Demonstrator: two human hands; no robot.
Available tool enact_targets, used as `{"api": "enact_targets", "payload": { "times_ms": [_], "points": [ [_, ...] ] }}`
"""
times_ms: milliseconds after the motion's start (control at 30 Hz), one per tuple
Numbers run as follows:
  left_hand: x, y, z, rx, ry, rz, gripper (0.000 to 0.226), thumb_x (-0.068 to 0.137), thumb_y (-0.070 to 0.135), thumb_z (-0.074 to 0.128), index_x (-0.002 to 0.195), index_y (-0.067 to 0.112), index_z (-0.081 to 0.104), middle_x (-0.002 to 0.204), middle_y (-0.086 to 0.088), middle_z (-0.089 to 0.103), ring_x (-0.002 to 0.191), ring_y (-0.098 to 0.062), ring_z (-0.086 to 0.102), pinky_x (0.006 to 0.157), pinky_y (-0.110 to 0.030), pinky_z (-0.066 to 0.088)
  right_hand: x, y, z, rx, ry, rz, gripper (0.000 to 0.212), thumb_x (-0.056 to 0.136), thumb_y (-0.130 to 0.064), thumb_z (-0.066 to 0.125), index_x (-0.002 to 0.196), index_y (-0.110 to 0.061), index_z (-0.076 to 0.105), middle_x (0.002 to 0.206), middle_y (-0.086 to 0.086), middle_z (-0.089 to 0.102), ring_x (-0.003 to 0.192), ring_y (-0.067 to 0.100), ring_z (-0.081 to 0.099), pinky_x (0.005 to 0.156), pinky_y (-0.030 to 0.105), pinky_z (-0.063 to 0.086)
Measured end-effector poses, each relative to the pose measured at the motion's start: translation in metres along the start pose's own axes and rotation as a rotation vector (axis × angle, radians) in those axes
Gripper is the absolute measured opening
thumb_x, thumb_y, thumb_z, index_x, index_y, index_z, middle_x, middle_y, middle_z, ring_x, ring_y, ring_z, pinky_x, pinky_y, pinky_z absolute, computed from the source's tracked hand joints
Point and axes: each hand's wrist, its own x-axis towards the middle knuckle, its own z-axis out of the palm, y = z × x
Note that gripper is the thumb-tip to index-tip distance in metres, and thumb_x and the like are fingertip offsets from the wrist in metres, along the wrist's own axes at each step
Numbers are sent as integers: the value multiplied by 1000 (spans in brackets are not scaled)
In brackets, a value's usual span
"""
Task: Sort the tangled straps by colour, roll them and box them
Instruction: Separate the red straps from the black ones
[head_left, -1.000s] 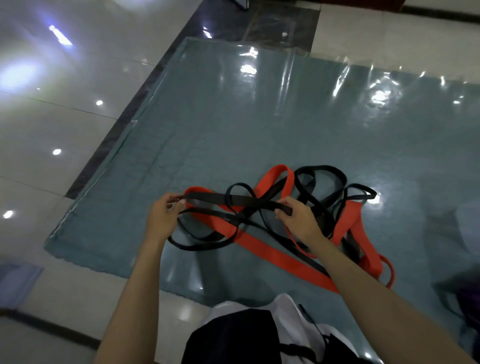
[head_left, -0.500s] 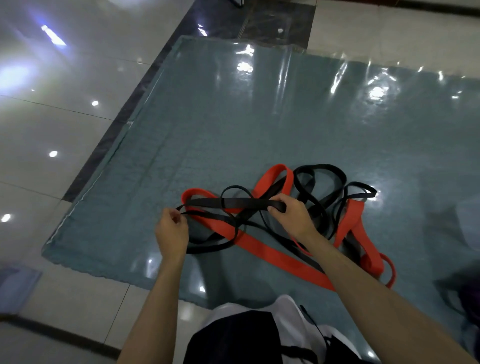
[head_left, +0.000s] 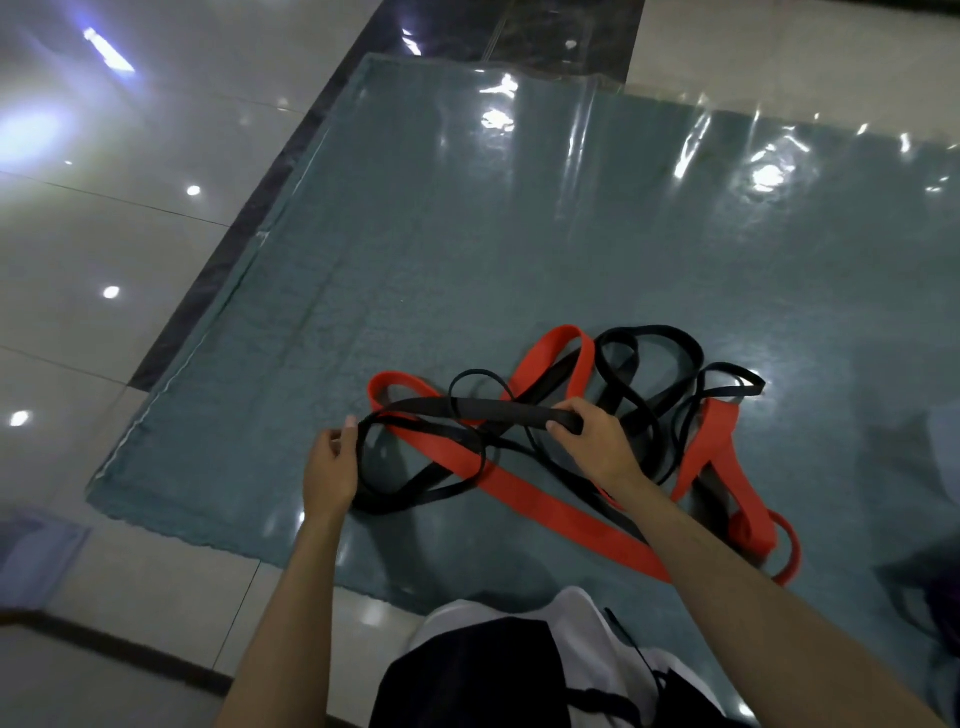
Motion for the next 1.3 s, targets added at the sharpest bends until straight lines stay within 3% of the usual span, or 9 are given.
{"api": "enact_targets", "payload": {
  "times_ms": [67,200,400,633,700,767,1000,1200,1300],
  "points": [
    [-2,0,-1,-77,-91,-39,38,100,55,63,114,20,62,108,-1,67,104,-24,65,78,-30,49,-2,1,1,-3,-18,26,12,102,-28,69,108,-23,61,99,-4,71,86,15,68,77,35,54],
    [-7,-4,4,-56,-201,-39,28,97,24,75,120,15,63,111,-10,73,106,-31,69,96,-47,57,-7,4,0,-3,3,49,22,100,-32,72,110,-25,54,103,-6,71,88,14,69,76,33,55],
    [-18,3,2,-351,-146,-89,17,102,21,66,97,7,73,86,-8,81,85,-24,76,78,-35,58,-13,3,-4,27,44,0,24,98,-29,75,114,-27,58,96,-11,66,84,1,64,68,17,45],
    [-29,19,-14,-428,-154,69,5,99,14,71,97,15,67,91,-6,69,87,-20,64,79,-34,56,-33,3,-12,1,2,-86,36,90,-21,84,122,-23,67,101,-10,70,88,0,64,78,10,45],
    [-33,23,-17,-399,-121,170,12,98,9,72,96,19,65,94,-3,70,88,-15,65,84,-36,55,-41,6,-15,-72,-1,-99,39,89,-18,84,125,-19,70,111,-7,69,98,8,64,86,17,45],
    [-39,29,-21,-373,-109,276,20,96,3,72,97,22,65,95,4,71,87,-4,67,83,-25,55,-50,8,-18,-116,62,-97,35,90,-17,84,122,-20,71,111,-4,68,100,14,64,88,25,46],
    [-52,44,-28,-215,-273,474,30,91,-4,74,86,22,60,84,14,70,84,2,65,81,-13,51,-69,1,-42,-22,389,-91,22,90,-14,80,100,-24,64,93,-9,69,87,14,66,79,34,56],
    [-62,48,-26,-103,-334,523,29,86,8,85,87,25,63,97,9,72,101,3,66,94,-33,51,-76,-2,-54,44,482,-143,20,91,-12,79,95,-19,60,93,-1,67,86,20,65,79,45,58],
    [-68,51,-32,-122,-376,542,27,82,30,90,85,26,63,96,10,73,102,-5,68,93,-32,53,-80,-3,-56,68,532,-151,23,90,-11,76,91,-22,56,91,-3,64,82,20,63,76,48,57]
  ]
}}
